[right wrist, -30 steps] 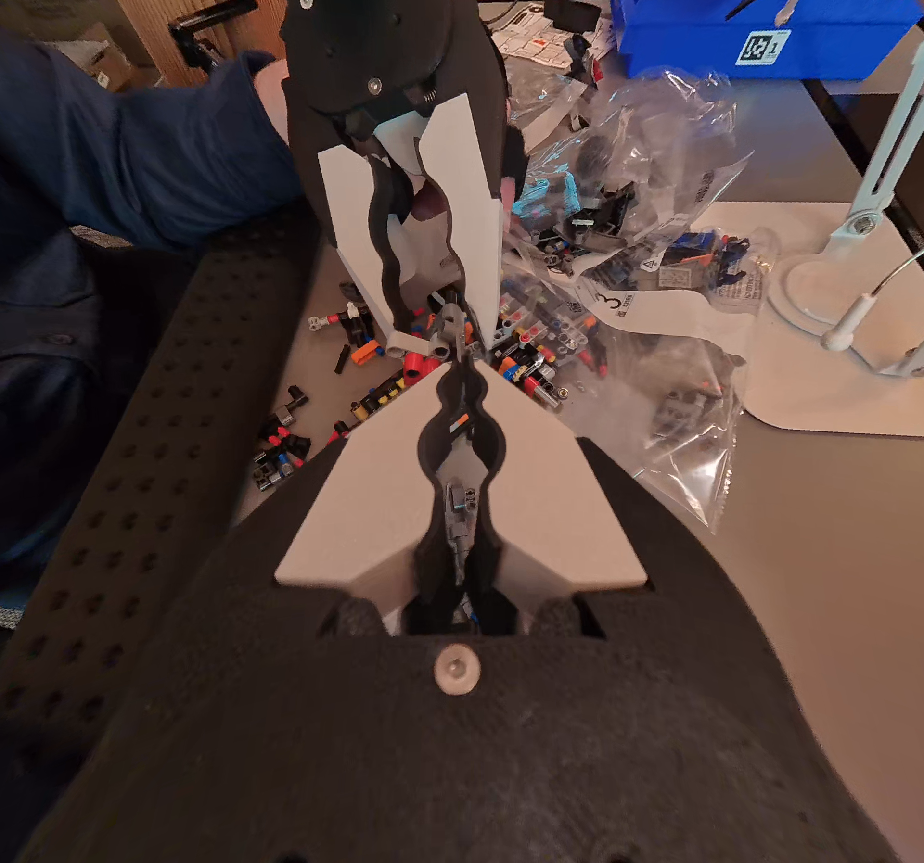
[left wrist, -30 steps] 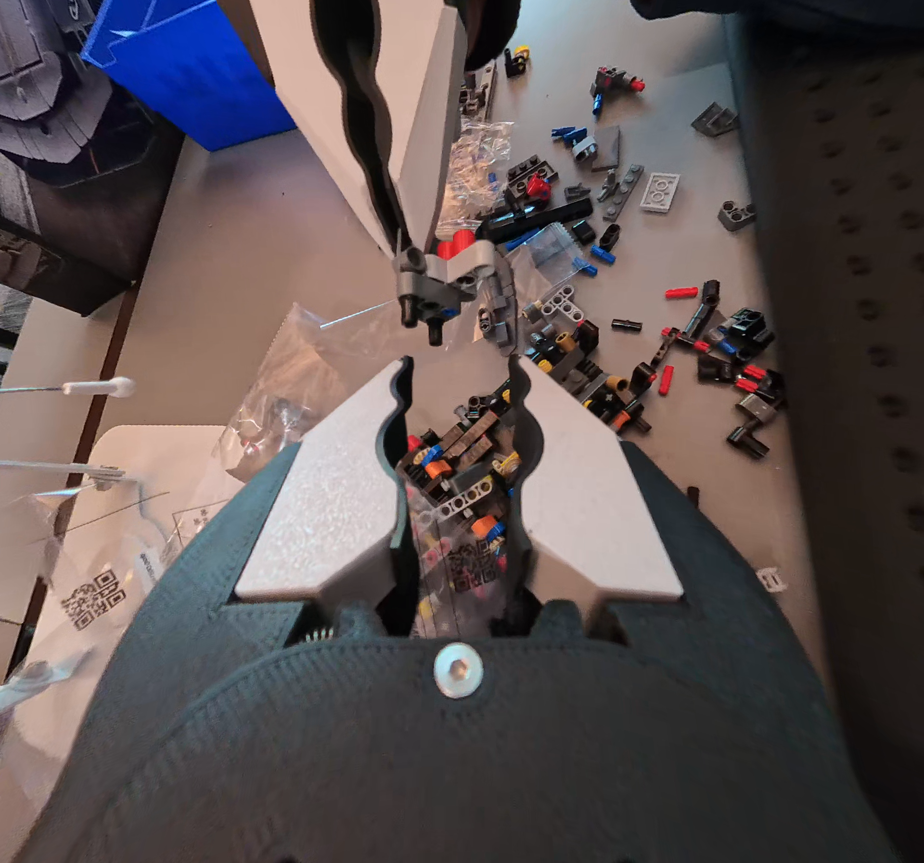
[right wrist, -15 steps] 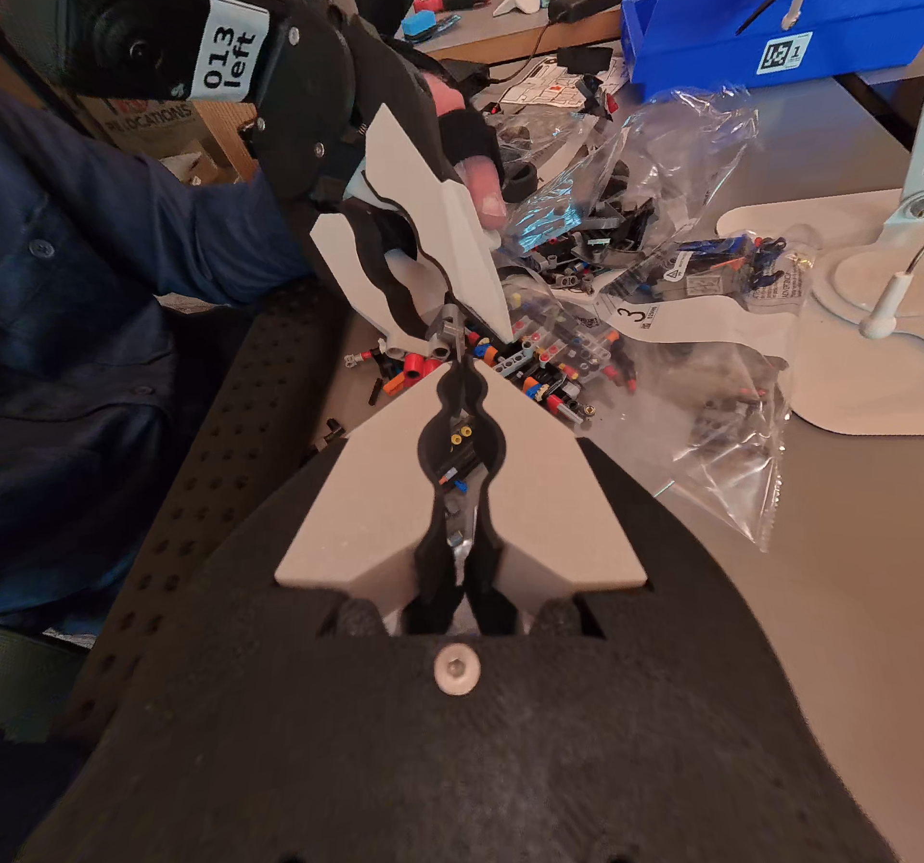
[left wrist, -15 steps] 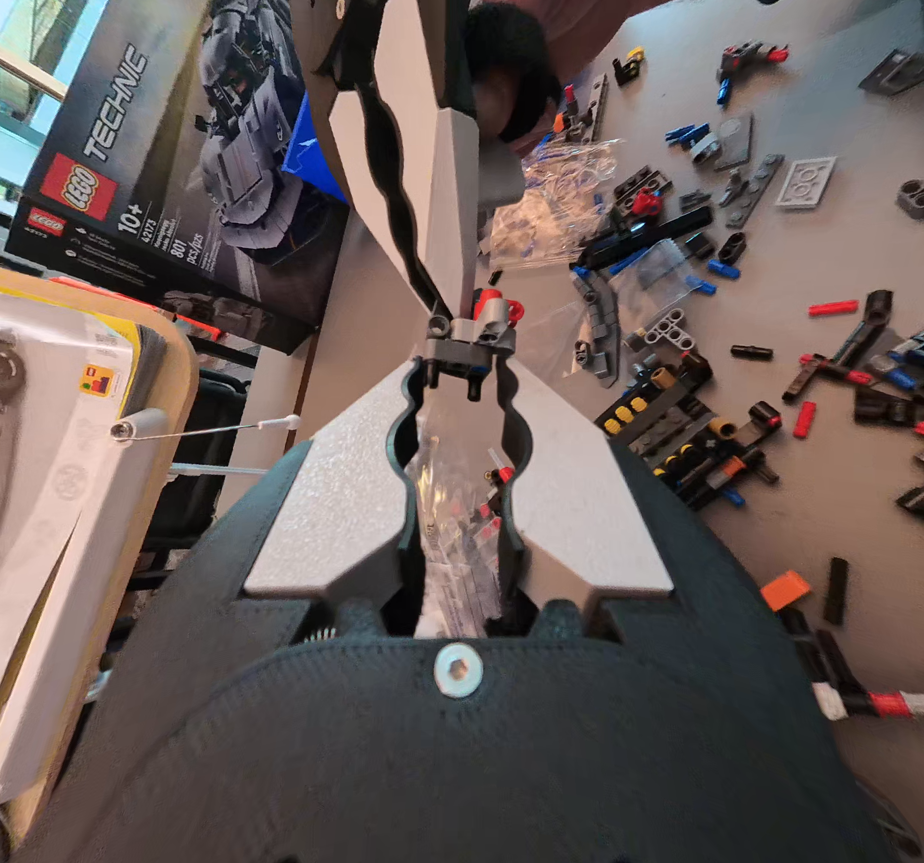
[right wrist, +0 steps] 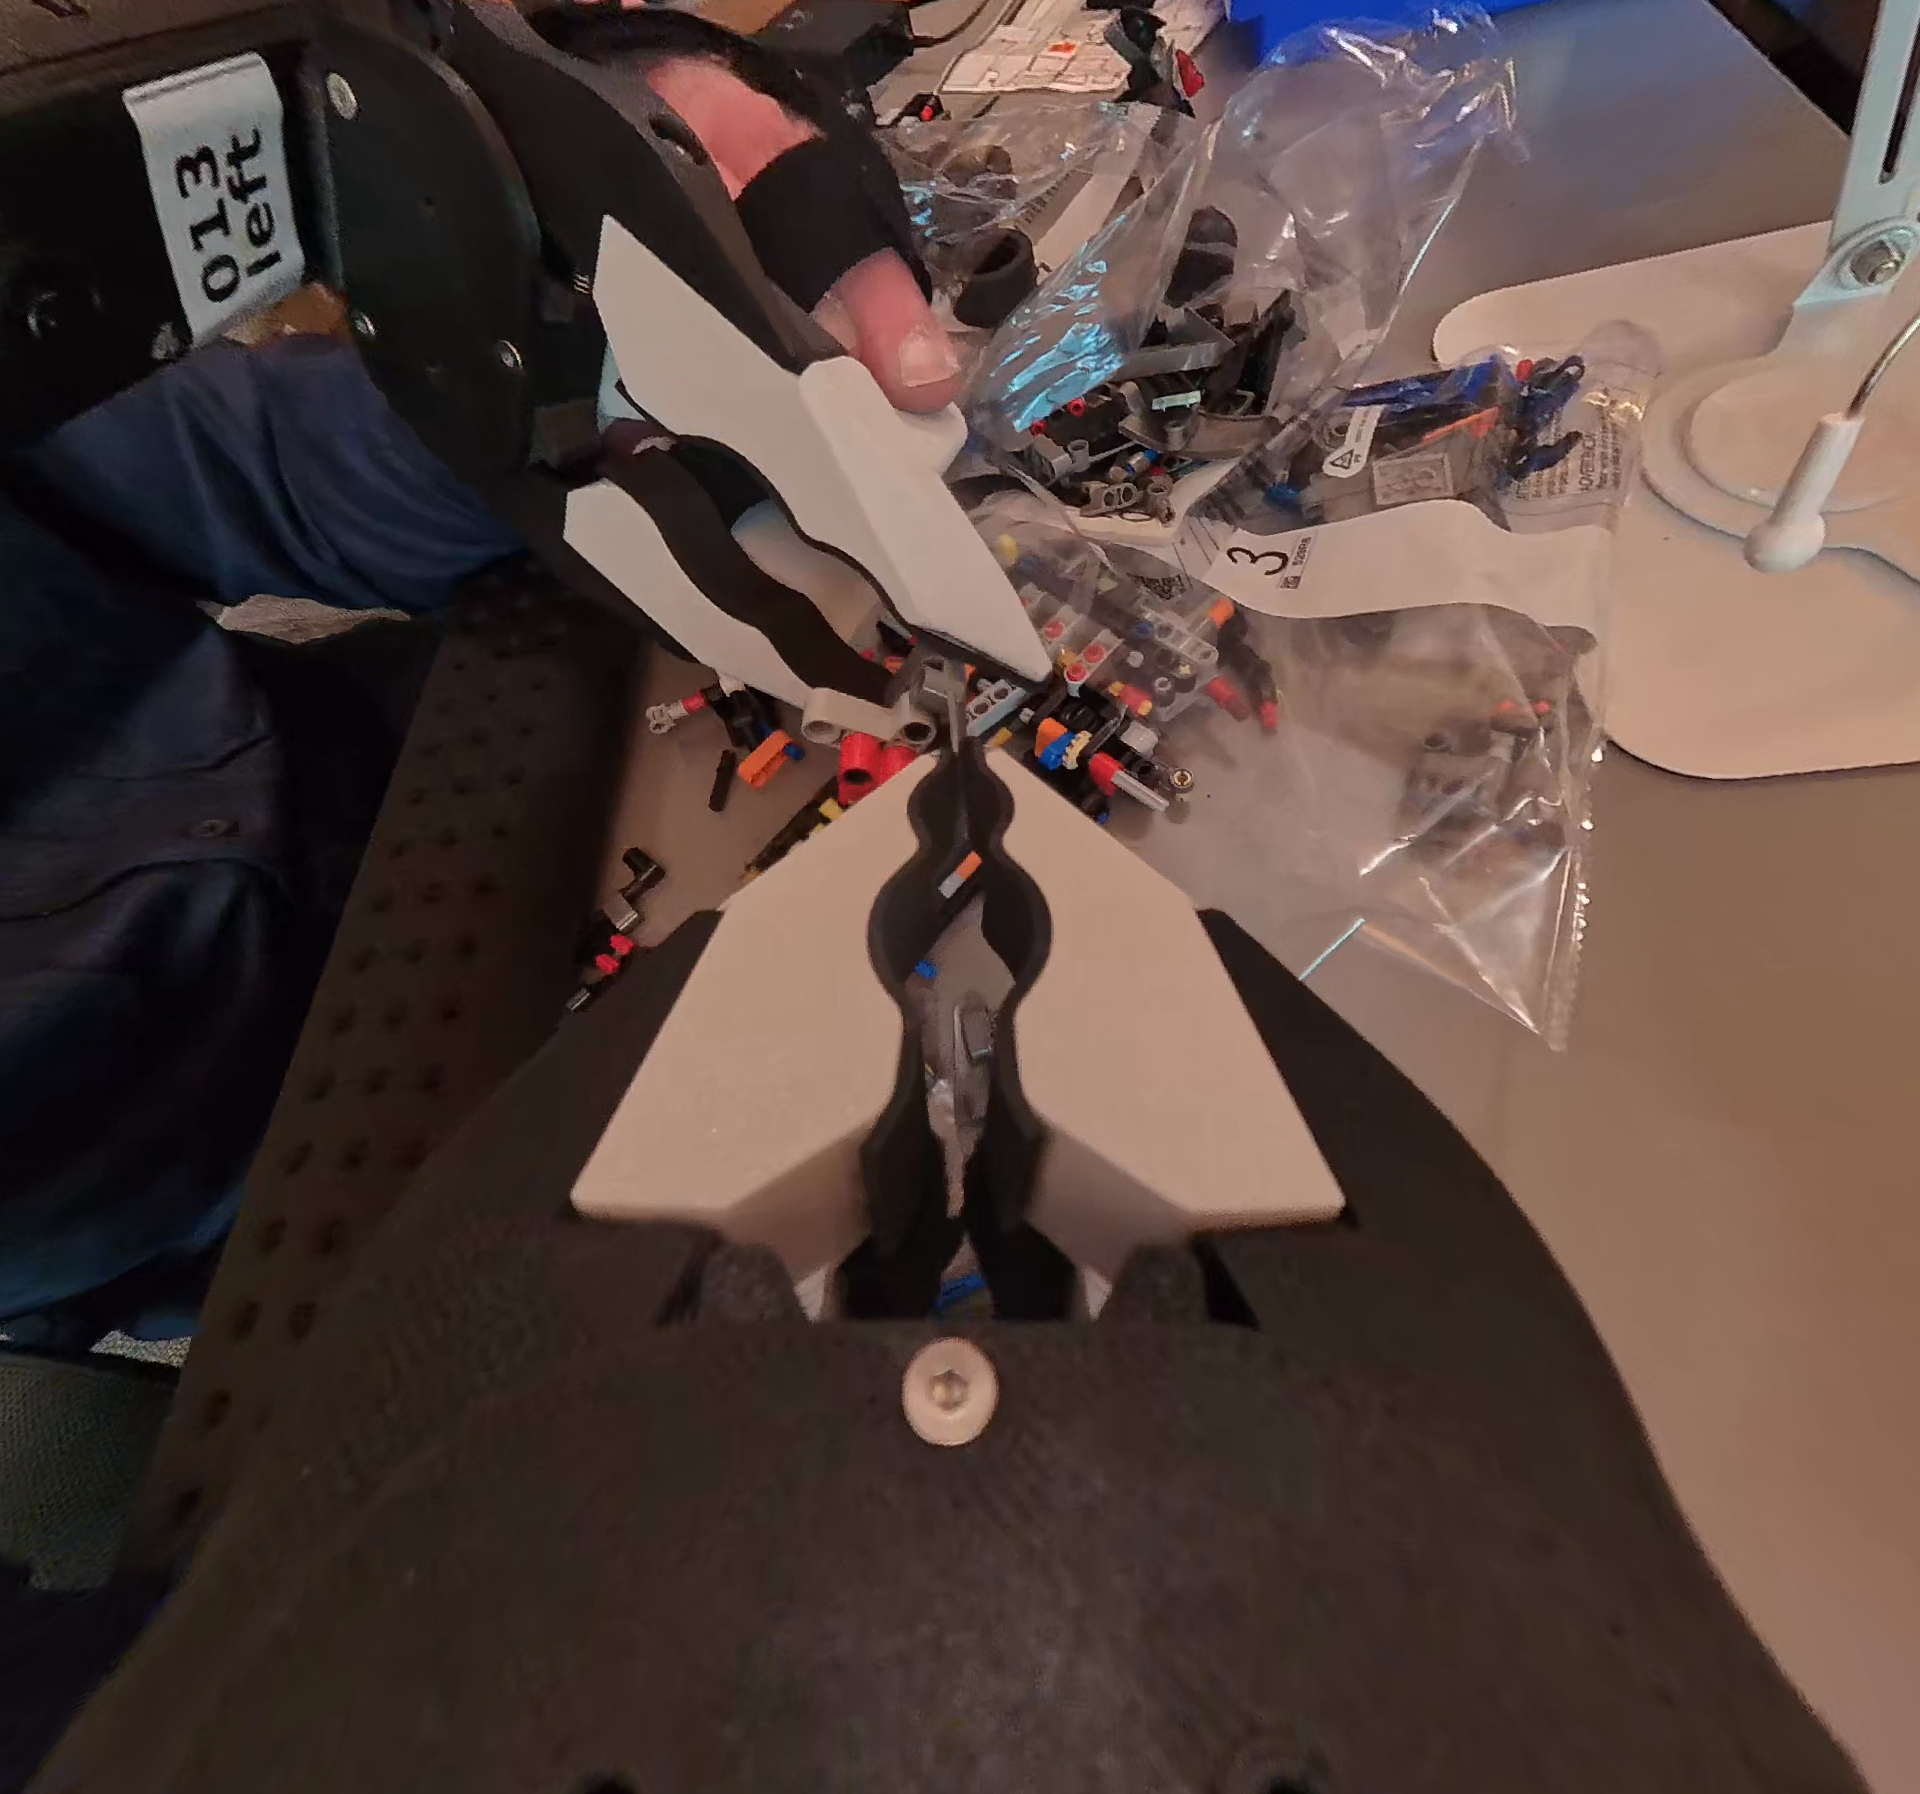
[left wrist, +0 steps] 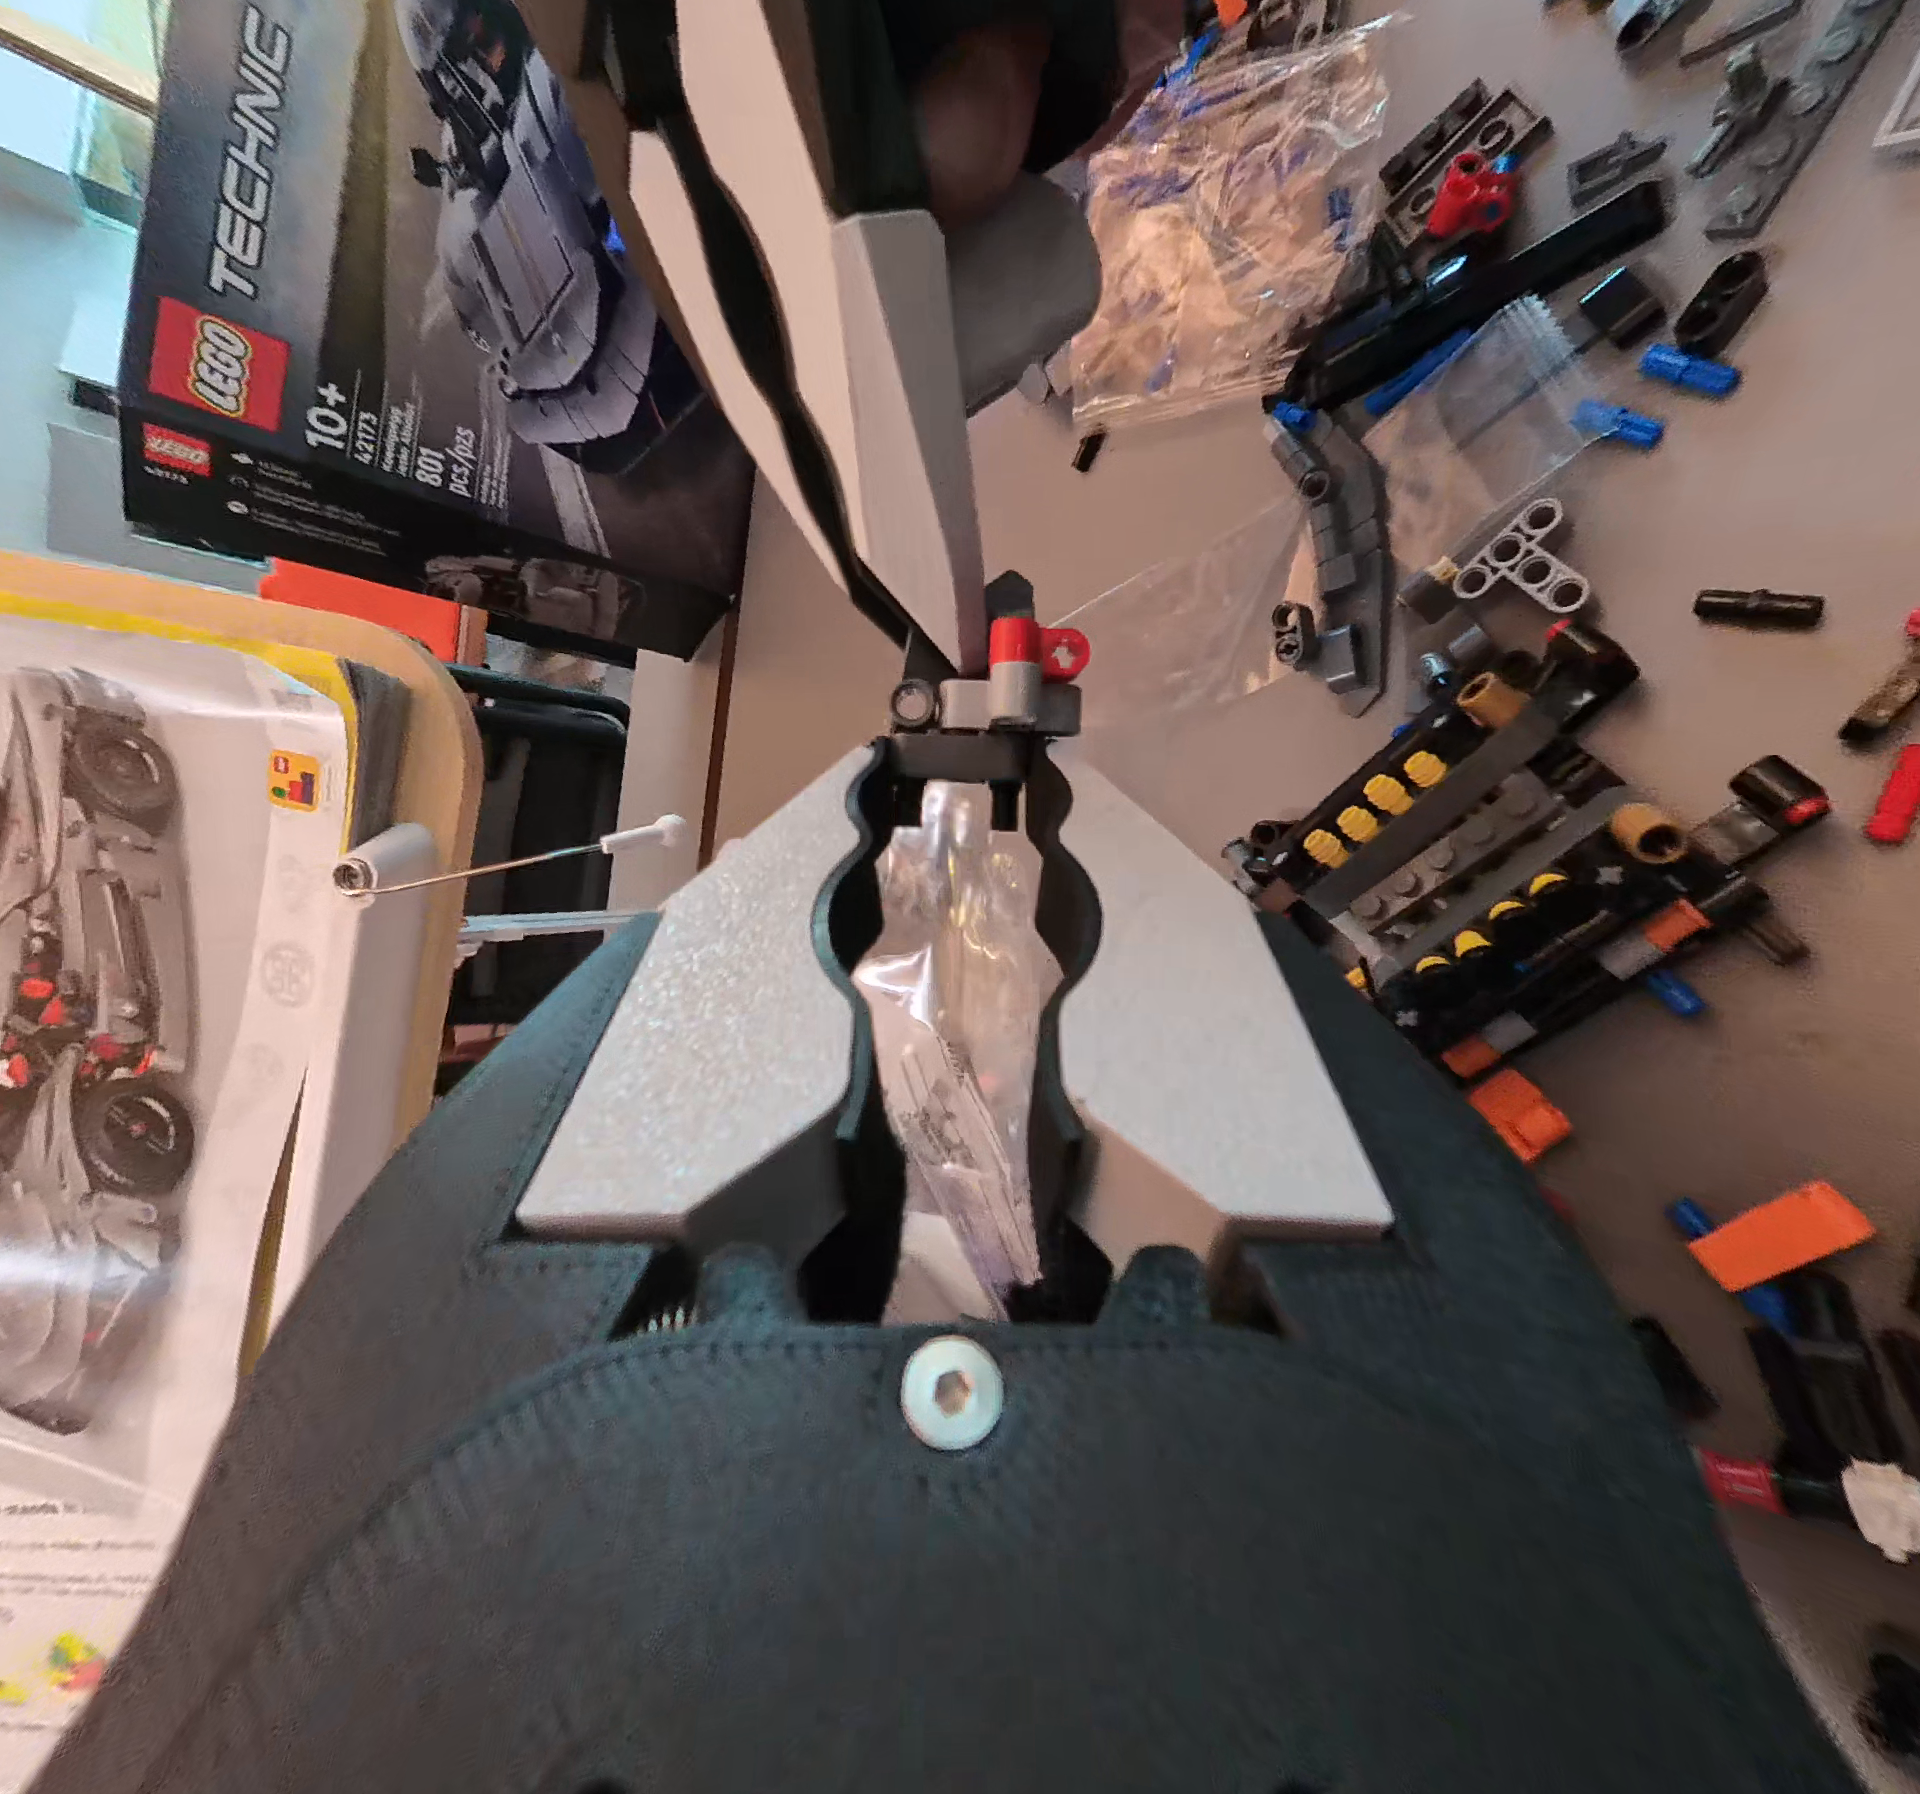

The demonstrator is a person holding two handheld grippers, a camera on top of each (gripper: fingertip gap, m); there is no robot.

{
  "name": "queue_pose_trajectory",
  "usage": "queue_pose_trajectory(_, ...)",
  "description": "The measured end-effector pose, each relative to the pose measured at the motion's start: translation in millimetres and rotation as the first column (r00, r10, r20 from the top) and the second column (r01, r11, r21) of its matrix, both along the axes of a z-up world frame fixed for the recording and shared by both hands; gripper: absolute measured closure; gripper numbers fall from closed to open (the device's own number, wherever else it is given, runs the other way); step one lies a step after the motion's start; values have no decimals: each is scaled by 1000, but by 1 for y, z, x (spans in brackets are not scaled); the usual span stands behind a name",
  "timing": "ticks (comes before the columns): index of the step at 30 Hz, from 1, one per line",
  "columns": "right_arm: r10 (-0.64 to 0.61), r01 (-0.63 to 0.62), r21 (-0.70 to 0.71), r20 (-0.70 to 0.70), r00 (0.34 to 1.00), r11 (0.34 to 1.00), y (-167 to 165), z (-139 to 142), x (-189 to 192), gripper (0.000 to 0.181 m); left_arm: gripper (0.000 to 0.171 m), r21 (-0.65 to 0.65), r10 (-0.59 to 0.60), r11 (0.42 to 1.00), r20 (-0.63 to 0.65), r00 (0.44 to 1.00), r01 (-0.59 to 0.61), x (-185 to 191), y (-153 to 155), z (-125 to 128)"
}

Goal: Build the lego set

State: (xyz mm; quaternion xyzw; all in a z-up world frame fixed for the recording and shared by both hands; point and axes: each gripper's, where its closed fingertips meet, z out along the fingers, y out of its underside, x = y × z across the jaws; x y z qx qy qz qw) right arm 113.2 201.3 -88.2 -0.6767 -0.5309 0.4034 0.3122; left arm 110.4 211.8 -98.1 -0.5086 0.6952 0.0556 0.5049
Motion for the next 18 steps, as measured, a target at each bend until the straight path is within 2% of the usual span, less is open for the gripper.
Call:
queue_pose_trajectory(7,27,-29,68,37,999,997,-6,0,0,181,149,-21,-20,1000,6,1000,20,-1,-6,2)
queue_pose_trajectory(18,80,-78,101,-9,997,992,-16,10,1,181,149,-56,-53,997,41,998,56,-3,-14,9)
